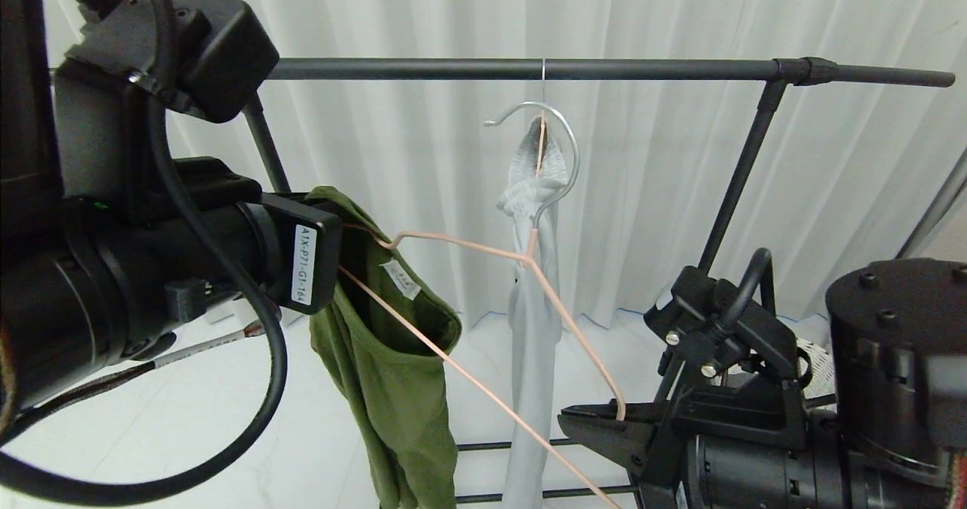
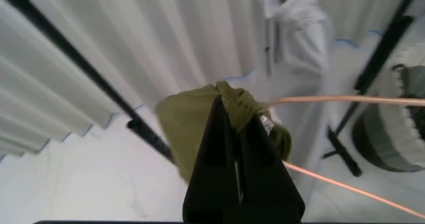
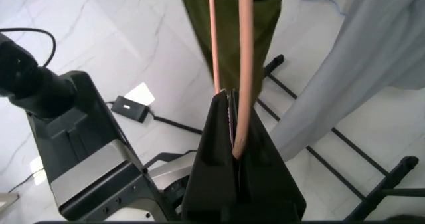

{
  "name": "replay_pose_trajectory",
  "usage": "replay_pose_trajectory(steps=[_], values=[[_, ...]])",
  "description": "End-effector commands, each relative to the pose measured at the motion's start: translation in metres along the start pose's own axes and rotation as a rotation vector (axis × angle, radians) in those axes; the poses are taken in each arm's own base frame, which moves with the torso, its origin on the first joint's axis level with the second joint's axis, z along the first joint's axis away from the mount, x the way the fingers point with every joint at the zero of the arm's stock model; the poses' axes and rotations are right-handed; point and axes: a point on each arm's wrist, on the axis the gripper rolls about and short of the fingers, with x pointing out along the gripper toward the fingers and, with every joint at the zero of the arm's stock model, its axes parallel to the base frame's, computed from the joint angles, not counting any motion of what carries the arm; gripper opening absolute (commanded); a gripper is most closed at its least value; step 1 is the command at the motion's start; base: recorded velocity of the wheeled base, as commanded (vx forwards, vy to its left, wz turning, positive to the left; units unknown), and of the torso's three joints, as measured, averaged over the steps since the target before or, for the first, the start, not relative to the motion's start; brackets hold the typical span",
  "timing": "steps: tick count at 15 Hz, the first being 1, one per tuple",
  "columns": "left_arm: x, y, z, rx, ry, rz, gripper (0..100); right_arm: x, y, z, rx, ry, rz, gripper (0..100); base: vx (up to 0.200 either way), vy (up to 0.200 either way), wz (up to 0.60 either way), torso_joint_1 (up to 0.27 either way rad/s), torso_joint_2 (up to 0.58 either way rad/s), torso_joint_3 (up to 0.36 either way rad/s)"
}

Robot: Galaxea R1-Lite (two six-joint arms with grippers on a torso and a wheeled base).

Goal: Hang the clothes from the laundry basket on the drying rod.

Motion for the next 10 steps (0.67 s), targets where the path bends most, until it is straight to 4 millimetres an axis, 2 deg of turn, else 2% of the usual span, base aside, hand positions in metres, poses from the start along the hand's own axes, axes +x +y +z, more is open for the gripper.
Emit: replay_pose_trajectory(steps=[1, 8, 10], values=[[-0.009, -0.007, 0.004, -0.005, -0.028, -0.052, 0, 0.007, 0.0, -0.002, 0.004, 0.018, -0.002, 0, 0.0, 0.0, 0.0, 0.0, 0.0, 0.0], [-0.04, -0.036, 0.019, 0.01, -0.114, -0.245, 0, 0.036, 0.004, 0.009, 0.007, 0.019, 0.026, 0, 0.0, 0.0, 0.0, 0.0, 0.0, 0.0], [-0.041, -0.038, 0.017, 0.019, -0.111, -0.258, 0, 0.042, 0.006, 0.014, 0.005, 0.009, 0.03, 0, 0.0, 0.0, 0.0, 0.0, 0.0, 0.0]])
